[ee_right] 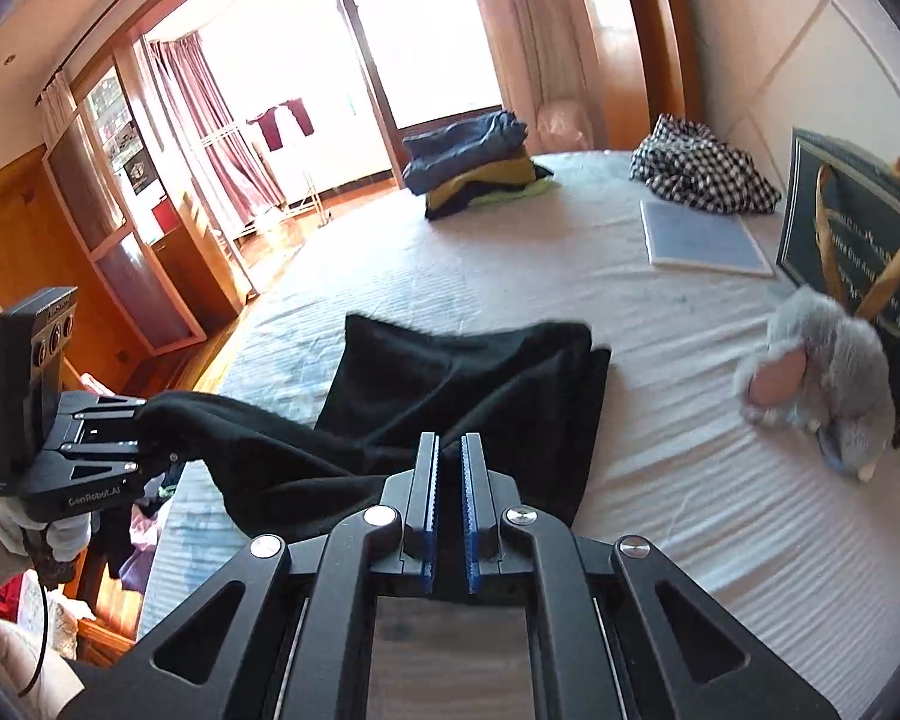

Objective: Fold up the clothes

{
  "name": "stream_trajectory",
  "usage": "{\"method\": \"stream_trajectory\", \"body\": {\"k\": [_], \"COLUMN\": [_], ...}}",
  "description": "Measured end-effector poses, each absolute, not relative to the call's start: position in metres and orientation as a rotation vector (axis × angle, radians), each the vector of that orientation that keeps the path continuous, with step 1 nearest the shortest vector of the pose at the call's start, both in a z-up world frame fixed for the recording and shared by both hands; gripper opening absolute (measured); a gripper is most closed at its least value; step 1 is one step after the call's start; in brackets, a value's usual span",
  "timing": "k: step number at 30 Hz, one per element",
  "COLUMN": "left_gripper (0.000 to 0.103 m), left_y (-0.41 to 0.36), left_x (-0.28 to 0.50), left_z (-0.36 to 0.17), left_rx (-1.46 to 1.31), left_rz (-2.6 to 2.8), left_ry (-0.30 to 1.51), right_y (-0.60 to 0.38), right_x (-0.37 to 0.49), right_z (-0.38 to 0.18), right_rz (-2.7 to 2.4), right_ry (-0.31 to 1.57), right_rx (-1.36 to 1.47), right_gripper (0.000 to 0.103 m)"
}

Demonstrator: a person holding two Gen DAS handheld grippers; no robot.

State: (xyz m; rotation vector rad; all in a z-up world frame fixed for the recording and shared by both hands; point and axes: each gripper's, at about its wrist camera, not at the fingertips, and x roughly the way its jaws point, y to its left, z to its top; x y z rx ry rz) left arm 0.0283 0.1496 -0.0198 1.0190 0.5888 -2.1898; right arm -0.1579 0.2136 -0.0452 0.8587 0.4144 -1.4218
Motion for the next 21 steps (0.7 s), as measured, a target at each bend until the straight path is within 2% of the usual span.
{"method": "stream_trajectory", "body": {"k": [4,6,7,8,9,12,13,14,16,18,19,20,21], "left_gripper": [0.005,0.011,0.020,0.051,0.071,0.071,0.071,0.071,0.071,0.071,0.071,0.071,0.071], "left_y": [0.077,0.042,0.025,0.014,0.003,-0.012,-0.010,-0.008,0.001,0.016,0.023,0.029,0.035], "left_x": [0.010,-0.003,-0.010,-0.013,-0.017,-0.014,-0.009,-0.003,0.007,0.009,0.010,0.006,0.003], "left_z": [-0.024,-0.038,-0.044,-0.049,-0.054,-0.061,-0.061,-0.060,-0.060,-0.062,-0.063,-0.064,-0.066], "left_rx": [1.025,1.044,1.054,1.070,1.087,1.099,1.090,1.080,1.073,1.064,1.060,1.066,1.071], "left_rz": [-2.167,-2.126,-2.105,-2.084,-2.064,-2.039,-2.037,-2.036,-2.028,-2.039,-2.045,-2.051,-2.058], "left_ry": [0.694,0.684,0.679,0.659,0.638,0.632,0.633,0.634,0.646,0.670,0.682,0.677,0.672], "right_y": [0.166,0.142,0.130,0.118,0.106,0.070,0.075,0.080,0.096,0.115,0.121,0.126,0.132], "right_x": [-0.182,-0.194,-0.200,-0.206,-0.212,-0.230,-0.227,-0.224,-0.214,-0.204,-0.199,-0.193,-0.188], "right_z": [-0.047,-0.048,-0.048,-0.048,-0.049,-0.050,-0.050,-0.051,-0.047,-0.043,-0.042,-0.042,-0.041], "right_rz": [-1.487,-1.519,-1.535,-1.552,-1.568,-1.616,-1.604,-1.592,-1.579,-1.556,-1.548,-1.541,-1.533], "right_ry": [0.418,0.419,0.420,0.421,0.421,0.423,0.442,0.461,0.475,0.448,0.451,0.454,0.458], "right_rx": [0.897,0.916,0.926,0.935,0.945,0.974,0.969,0.963,0.934,0.916,0.919,0.922,0.925], "right_gripper": [0.006,0.007,0.008,0.009,0.009,0.010,0.015,0.032,0.059,0.059,0.055,0.044,0.038]}}
